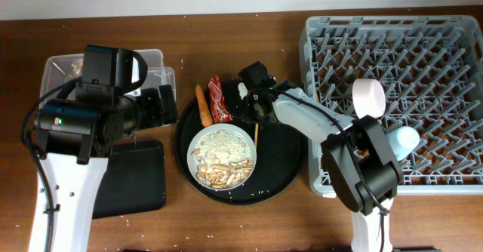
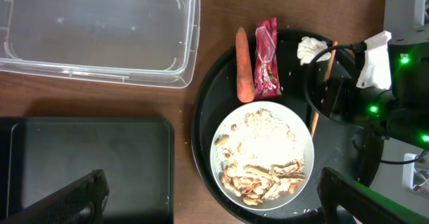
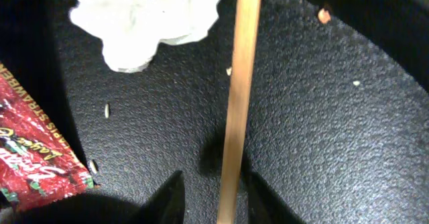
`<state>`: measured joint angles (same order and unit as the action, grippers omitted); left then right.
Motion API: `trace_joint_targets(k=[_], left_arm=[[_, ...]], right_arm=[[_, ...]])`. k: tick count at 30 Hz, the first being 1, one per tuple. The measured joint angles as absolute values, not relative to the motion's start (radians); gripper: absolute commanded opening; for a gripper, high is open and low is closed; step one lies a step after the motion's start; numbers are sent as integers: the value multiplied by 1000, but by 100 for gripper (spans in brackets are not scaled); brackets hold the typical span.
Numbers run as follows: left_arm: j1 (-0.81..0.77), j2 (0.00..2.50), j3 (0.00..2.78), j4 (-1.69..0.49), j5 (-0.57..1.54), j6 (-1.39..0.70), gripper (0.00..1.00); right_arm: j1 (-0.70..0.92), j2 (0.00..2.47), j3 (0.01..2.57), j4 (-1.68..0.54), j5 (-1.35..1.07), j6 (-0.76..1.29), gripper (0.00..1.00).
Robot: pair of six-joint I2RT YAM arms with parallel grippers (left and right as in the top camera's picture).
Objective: Sort waste into correct bins and load items into the dishwasher rack
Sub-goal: 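Place the chopsticks upright in the rack and open the right gripper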
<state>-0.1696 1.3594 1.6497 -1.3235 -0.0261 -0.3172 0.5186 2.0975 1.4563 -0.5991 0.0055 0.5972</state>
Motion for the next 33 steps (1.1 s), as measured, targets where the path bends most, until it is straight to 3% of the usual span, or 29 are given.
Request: trace_joint_targets(k=[7, 9, 13, 17, 18, 19, 20, 24, 31, 32, 33], left_arm=[[-170, 1359, 1650, -1324, -26, -317, 99], [-170, 1359, 1650, -1324, -26, -318, 99], [-170, 1359, 1650, -1323, -27, -318, 99], [-170, 1359, 1650, -1324, -27, -318, 99], [-170, 1359, 1650, -1323, -27, -318, 99], [-170, 1359, 1650, -1324, -26, -318, 99], [-170, 1359, 1650, -1324, -26, -318, 99], [-170, 1359, 1650, -1323, -27, -318, 99], [-170, 1359, 1650, -1317, -27, -318, 99], [-170, 1360, 1650, -1317, -26, -318, 99], [-170, 1359, 1650, -1320, -26, -318, 99]], right_arm=[[519, 2094, 1457, -624, 20, 530, 4], [509, 2039, 1543, -800, 36, 430, 4], [338, 1776, 1728, -1008, 111, 285, 4], [119, 1831, 1701, -1052, 55, 151, 4], [110, 1864, 1695, -1058, 35, 129, 21], [113, 1898, 1684, -1059, 20, 115, 44], [122, 1937, 1666, -1064, 7, 97, 48], [126, 1878, 1661, -1052, -46, 89, 51], [126, 1206, 1668, -1076, -88, 101, 58], [127, 1127, 1668, -1097, -89, 104, 98], [127, 1083, 1668, -1121, -93, 101, 98]])
